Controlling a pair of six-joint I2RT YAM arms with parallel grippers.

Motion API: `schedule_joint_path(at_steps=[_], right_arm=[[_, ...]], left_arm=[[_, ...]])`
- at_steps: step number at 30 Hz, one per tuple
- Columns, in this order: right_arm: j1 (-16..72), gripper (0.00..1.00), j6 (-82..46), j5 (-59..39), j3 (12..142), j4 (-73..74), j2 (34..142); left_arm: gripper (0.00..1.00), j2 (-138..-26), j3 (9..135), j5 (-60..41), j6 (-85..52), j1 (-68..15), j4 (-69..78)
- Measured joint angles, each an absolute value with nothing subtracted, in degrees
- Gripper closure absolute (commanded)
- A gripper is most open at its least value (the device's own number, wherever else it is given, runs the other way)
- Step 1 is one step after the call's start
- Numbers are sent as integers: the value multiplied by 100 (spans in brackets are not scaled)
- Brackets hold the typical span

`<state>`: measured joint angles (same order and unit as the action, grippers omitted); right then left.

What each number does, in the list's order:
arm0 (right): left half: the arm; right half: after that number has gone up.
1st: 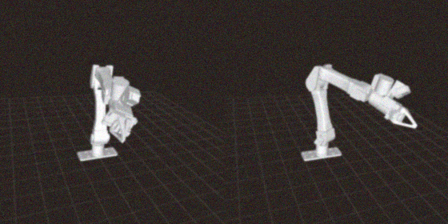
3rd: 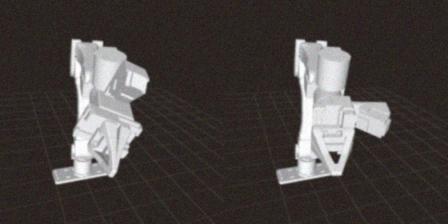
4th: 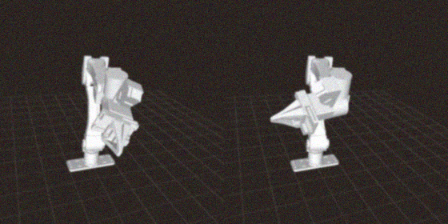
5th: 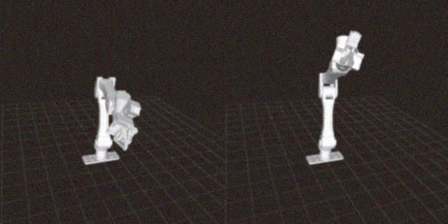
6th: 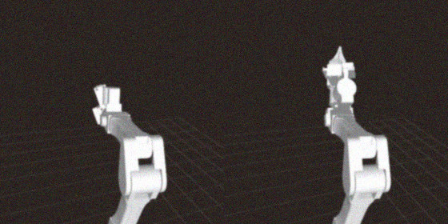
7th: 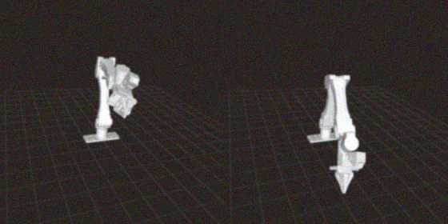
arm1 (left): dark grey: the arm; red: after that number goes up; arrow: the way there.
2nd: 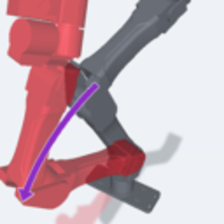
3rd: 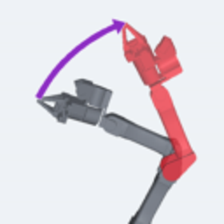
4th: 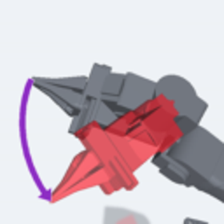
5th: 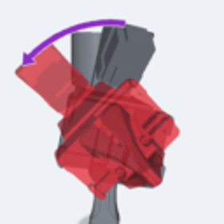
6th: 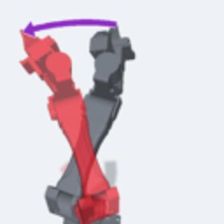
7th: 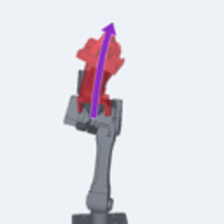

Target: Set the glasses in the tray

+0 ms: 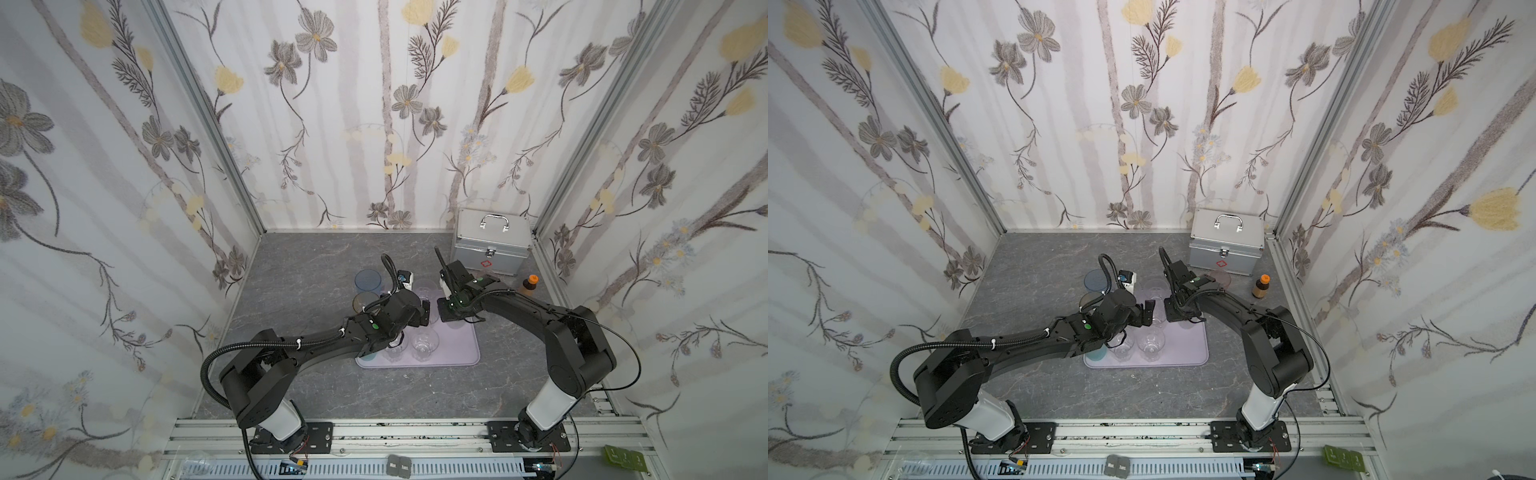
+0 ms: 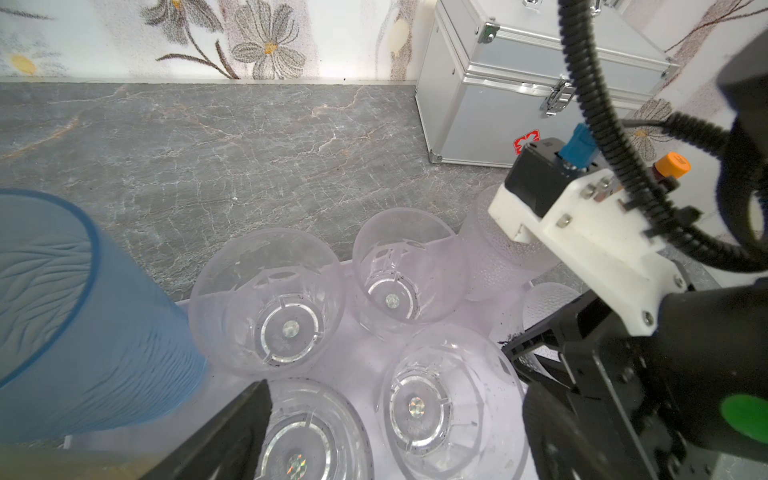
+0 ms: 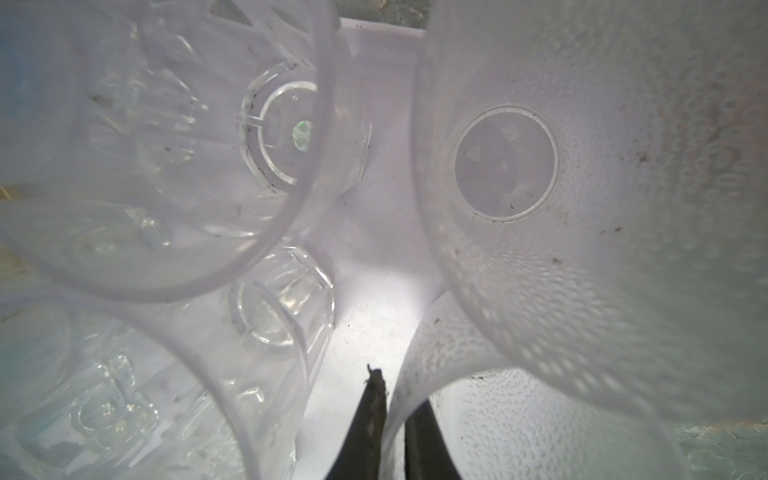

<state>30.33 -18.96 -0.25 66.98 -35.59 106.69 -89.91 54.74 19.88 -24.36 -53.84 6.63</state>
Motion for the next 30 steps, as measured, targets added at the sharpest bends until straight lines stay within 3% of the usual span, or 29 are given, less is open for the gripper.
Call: schedule_joint_path(at_steps=[10,15,22,30], right_arm=[[3030,63,-1835,-113,6871,-3964,10471],[2836,58,-1833,-110,7041,-4130,10038],[1426,49,-2272,102,6777,-3588,9220],[244,47,-2899,115,6497,-2714,9566]], left_arm=[[3,-8993,5557,2005,-2421,-5384,661],[3,-9048,5612,2003,-2429,-5400,659],[3,-9697,6366,2010,-2224,-5793,670],[1,-10416,6836,1922,-1837,-6226,696]])
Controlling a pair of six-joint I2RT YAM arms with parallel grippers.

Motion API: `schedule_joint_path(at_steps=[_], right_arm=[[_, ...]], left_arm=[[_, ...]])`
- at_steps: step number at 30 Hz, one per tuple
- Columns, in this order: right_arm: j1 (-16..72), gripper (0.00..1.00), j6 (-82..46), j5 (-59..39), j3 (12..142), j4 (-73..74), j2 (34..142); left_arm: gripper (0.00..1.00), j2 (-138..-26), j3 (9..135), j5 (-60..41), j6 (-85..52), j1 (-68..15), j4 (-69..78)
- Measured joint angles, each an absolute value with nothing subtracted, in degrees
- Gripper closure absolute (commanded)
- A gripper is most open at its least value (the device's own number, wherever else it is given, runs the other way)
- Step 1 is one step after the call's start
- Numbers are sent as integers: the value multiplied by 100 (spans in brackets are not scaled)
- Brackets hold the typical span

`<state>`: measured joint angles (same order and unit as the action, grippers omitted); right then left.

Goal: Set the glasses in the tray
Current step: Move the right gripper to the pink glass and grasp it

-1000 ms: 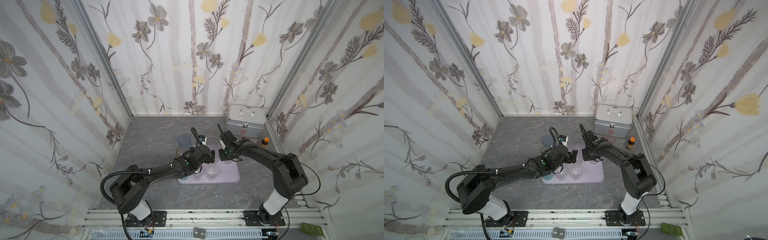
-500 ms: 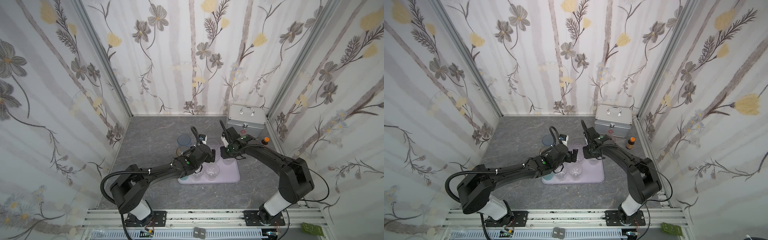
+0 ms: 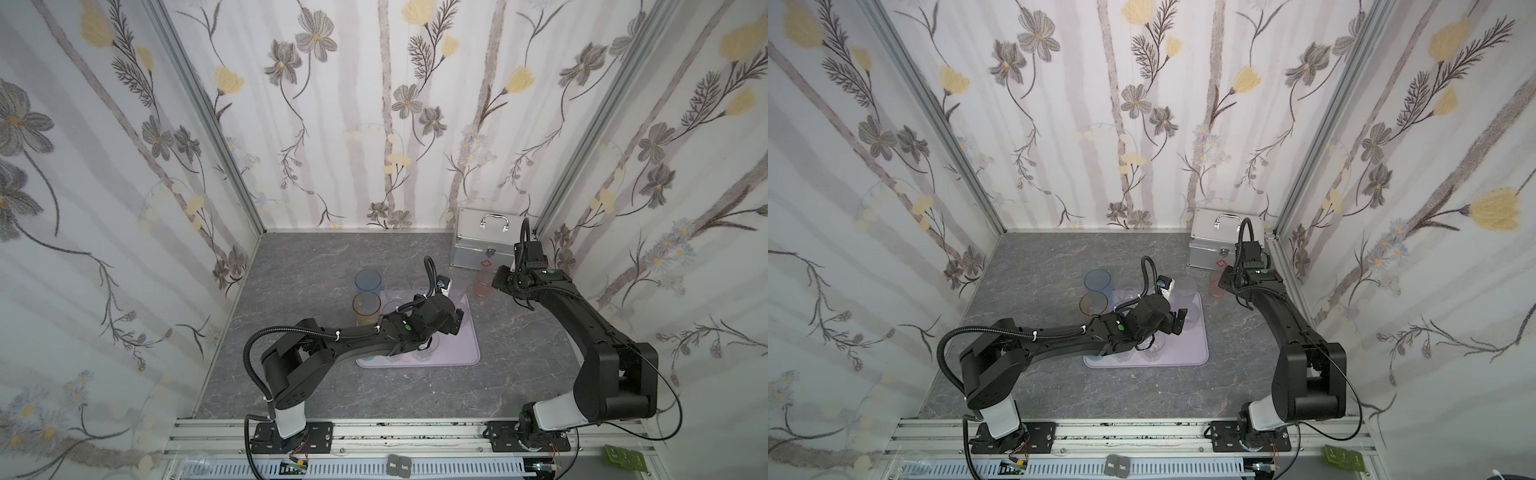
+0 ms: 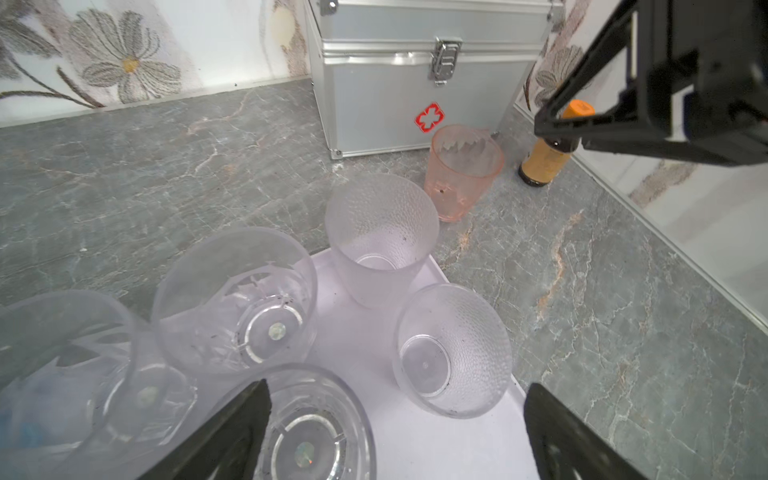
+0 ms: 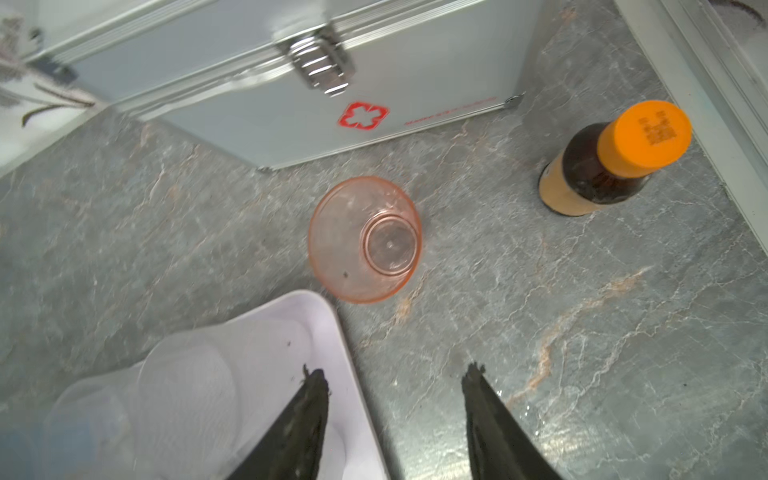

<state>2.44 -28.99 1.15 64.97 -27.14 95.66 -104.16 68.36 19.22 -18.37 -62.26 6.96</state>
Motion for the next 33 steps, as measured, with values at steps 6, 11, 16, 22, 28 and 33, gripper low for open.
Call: schedule_joint_path(at_steps=[6,11,16,22,28,33], right_arm=[[178,51,-3046,-163,6510,-2257,10134],[117,57,-3103,-176,6510,-2051,10503],[91,76,-3103,-261,6523,-1903,10877],[102,92,-3096,-255,6440,-1796,10847],[421,94,-2845,36,6276,-2171,9961],[829,95,-2596,443,6193,-2947,8722]], left_arm=[[0,-10597,6906,1940,-1614,-6399,687],[0,-10610,6908,2021,-1483,-6379,668],[0,-10589,6908,2097,-1352,-6381,661],[0,-10361,6788,2237,-1352,-6370,661],[0,-10057,6648,2362,-1352,-6272,661],[0,-9736,6514,2408,-1352,-6014,657]])
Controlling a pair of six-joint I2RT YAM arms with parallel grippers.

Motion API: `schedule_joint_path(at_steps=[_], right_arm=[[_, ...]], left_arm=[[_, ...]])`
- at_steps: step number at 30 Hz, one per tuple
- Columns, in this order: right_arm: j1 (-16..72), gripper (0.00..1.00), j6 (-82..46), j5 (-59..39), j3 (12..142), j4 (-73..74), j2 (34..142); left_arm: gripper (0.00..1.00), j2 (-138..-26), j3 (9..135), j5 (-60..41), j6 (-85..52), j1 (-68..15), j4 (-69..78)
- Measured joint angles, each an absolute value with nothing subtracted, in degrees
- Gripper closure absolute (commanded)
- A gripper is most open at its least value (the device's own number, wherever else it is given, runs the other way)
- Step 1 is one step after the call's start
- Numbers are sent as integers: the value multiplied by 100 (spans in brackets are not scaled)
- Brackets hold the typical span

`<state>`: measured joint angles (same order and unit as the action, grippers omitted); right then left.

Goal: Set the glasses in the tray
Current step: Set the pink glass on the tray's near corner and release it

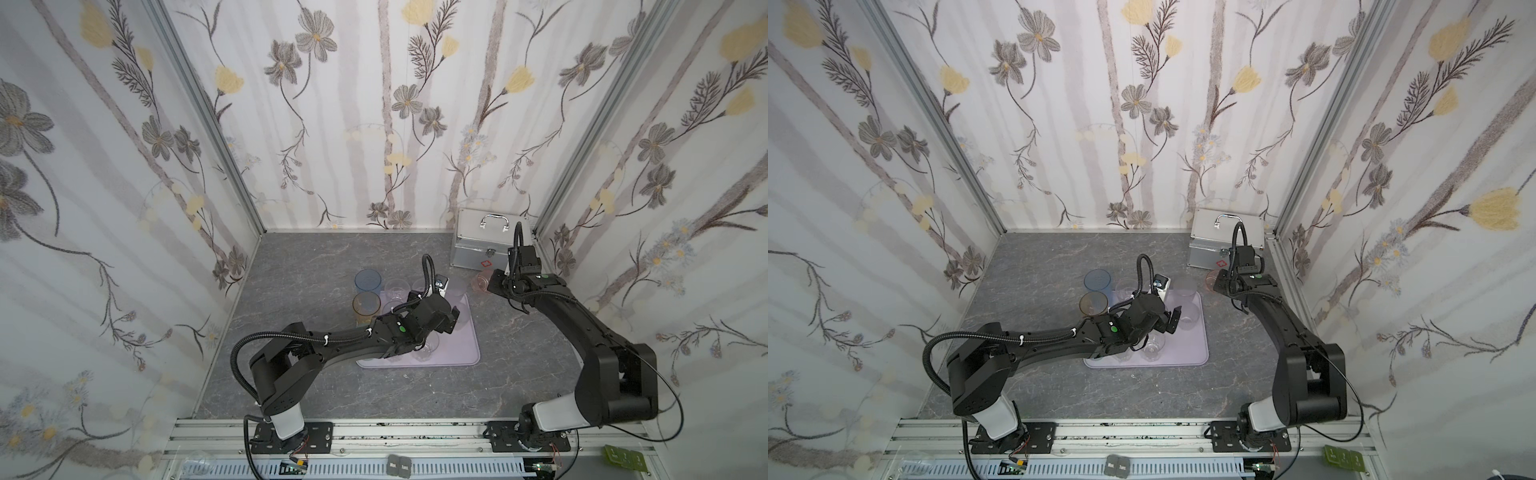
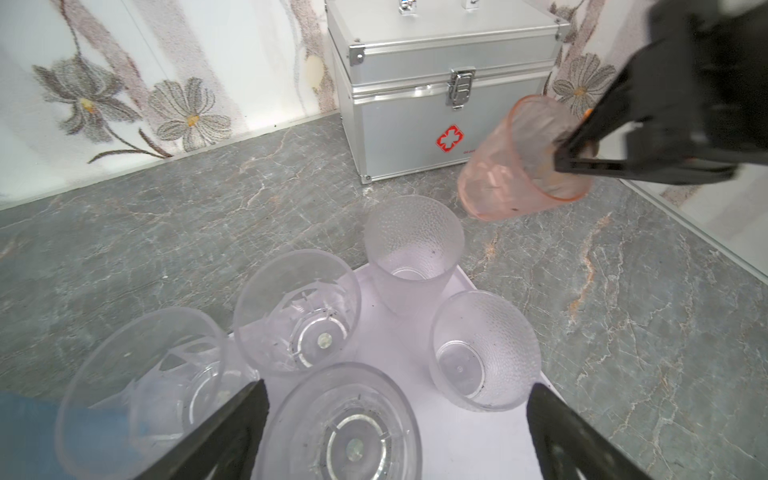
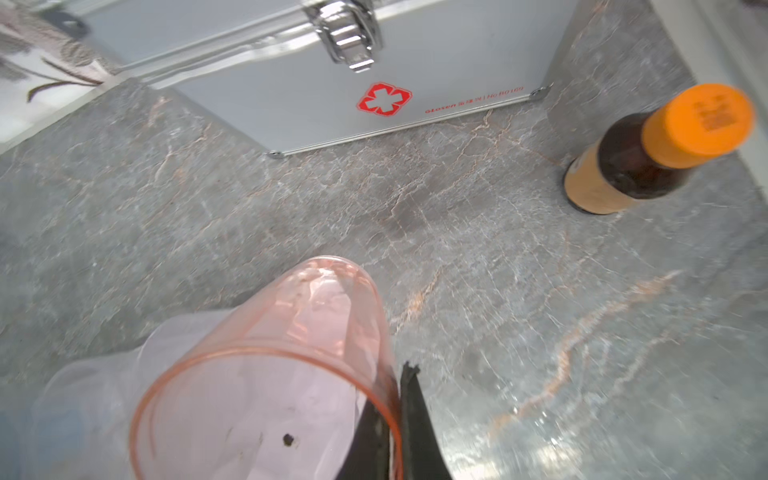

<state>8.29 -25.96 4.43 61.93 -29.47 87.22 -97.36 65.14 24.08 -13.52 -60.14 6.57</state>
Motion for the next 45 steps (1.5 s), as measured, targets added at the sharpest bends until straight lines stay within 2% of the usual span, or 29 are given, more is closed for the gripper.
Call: schedule_joint_path(at_steps=[9,14,23,35,37,42,45], right_arm=[[1695,95,-2353,993,5970,-4980,7247],[2506,95,-2554,904,5498,-5771,7107],[3474,95,-2803,692,5376,-5542,8285],[3465,94,-2689,779,5415,-4960,9059],[3400,89,-2665,812,5439,-4862,9164],[3367,65,-2596,825,5496,-4783,9325],[3345,57,-2558,803,5697,-4823,9266]], left_arm=[[0,-9006,6217,2438,-1369,-5614,672],[0,-8910,6038,2436,-1415,-5542,663],[0,-8777,5789,2436,-1612,-5518,661],[0,-8683,5640,2499,-1651,-5468,661],[0,-8685,5647,2497,-1651,-5468,661],[0,-8663,5645,2523,-1649,-5454,661],[0,-8580,5634,2521,-1647,-5387,659]])
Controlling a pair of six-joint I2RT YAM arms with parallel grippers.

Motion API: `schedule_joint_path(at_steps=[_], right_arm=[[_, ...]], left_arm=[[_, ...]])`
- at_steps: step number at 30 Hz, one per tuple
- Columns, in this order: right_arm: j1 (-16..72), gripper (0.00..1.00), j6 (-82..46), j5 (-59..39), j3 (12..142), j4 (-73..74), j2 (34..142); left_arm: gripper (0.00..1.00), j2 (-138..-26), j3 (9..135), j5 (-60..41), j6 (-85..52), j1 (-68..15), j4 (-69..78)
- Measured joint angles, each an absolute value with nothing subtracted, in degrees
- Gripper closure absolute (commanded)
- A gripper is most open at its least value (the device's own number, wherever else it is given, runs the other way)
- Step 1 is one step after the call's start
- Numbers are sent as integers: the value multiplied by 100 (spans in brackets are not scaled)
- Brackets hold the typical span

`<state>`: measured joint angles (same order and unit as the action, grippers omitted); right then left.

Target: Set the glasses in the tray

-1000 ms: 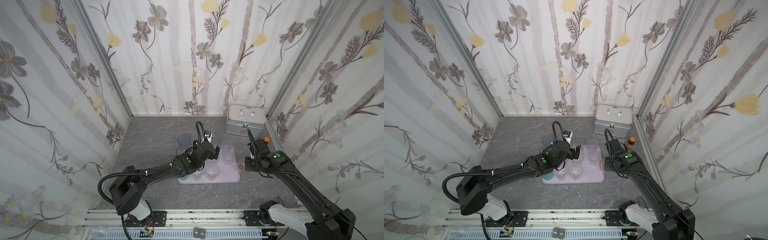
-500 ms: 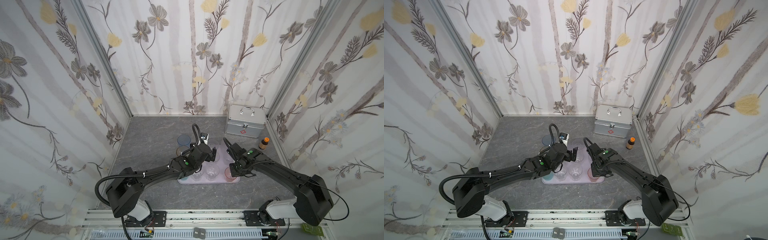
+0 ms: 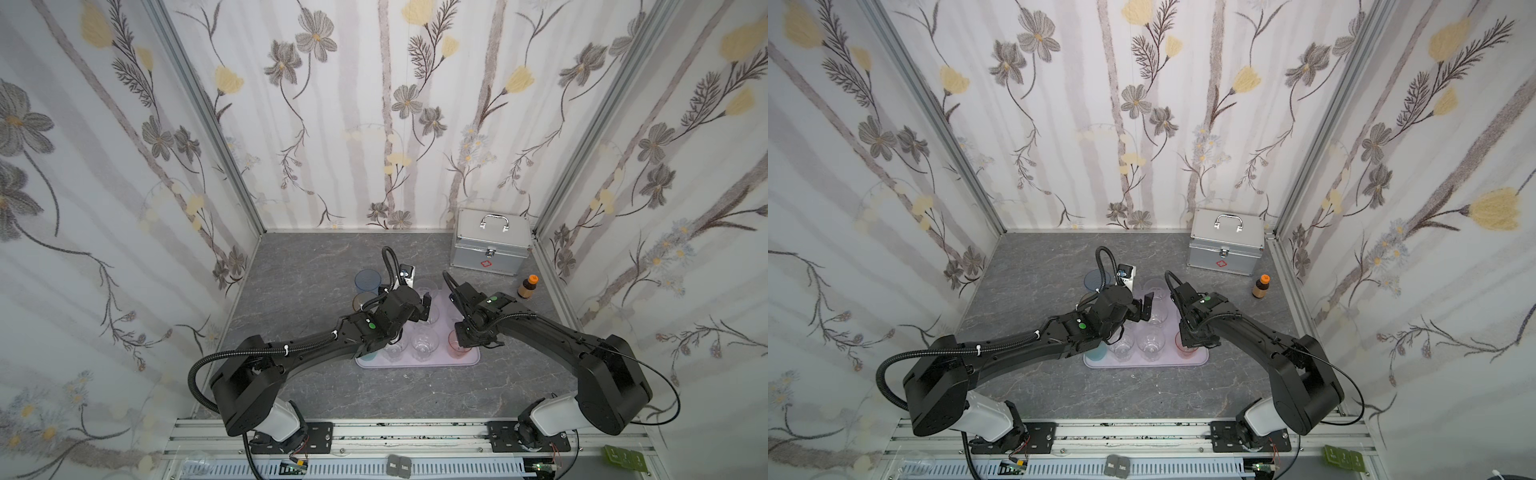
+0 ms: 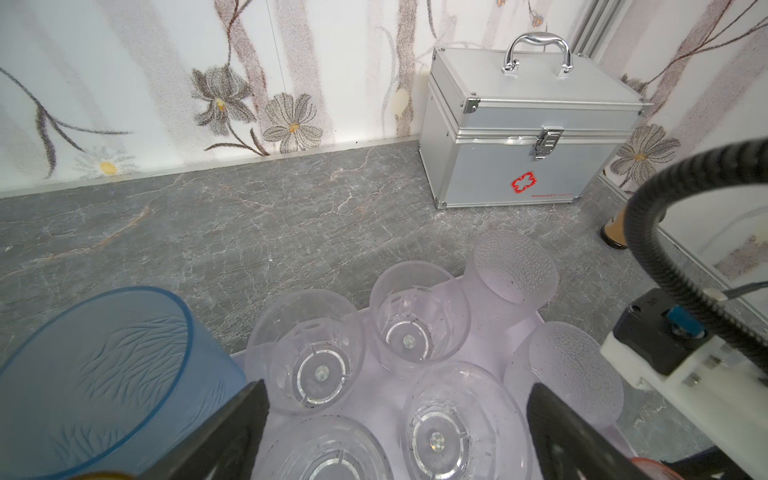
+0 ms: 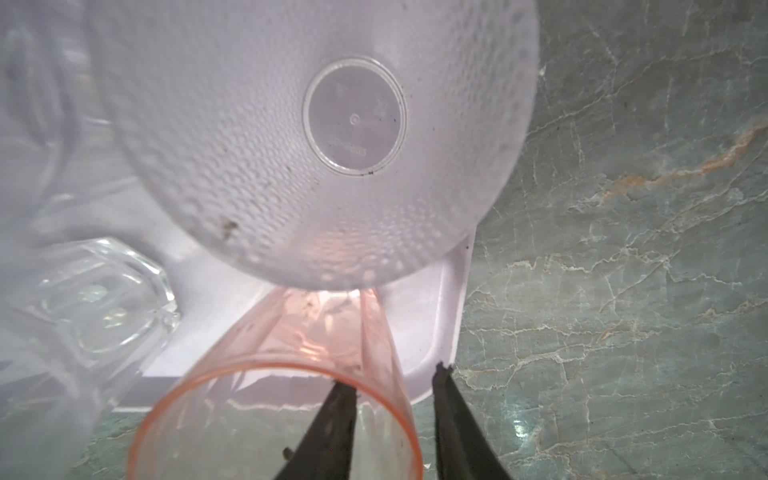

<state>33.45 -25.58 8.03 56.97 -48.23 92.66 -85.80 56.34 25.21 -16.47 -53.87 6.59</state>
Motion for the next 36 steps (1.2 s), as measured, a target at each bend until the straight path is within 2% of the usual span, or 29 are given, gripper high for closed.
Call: schedule_joint_path(at_steps=[4,10,18,21,30,36], right_arm=[[3157,53,-2480,755,6073,-4895,8967],[2410,49,-2436,438,6412,-4661,8359],[1219,49,-2773,-25,5994,-3380,8047],[1044,49,-2856,-121,5752,-2932,8044],[738,45,-2882,-40,5229,-2027,7511],[668,33,-2810,635,4351,-622,6331]], left_arm=[[0,-8370,5603,2523,-1500,-5218,659],[0,-7599,5358,2477,-1372,-4659,539],[0,-6768,4965,2117,-1752,-2941,-226],[0,-6418,4707,1931,-1872,-2512,-355],[0,-5907,4132,2001,-1911,-2082,-451],[0,-5546,3841,2453,-1931,-1935,-311]])
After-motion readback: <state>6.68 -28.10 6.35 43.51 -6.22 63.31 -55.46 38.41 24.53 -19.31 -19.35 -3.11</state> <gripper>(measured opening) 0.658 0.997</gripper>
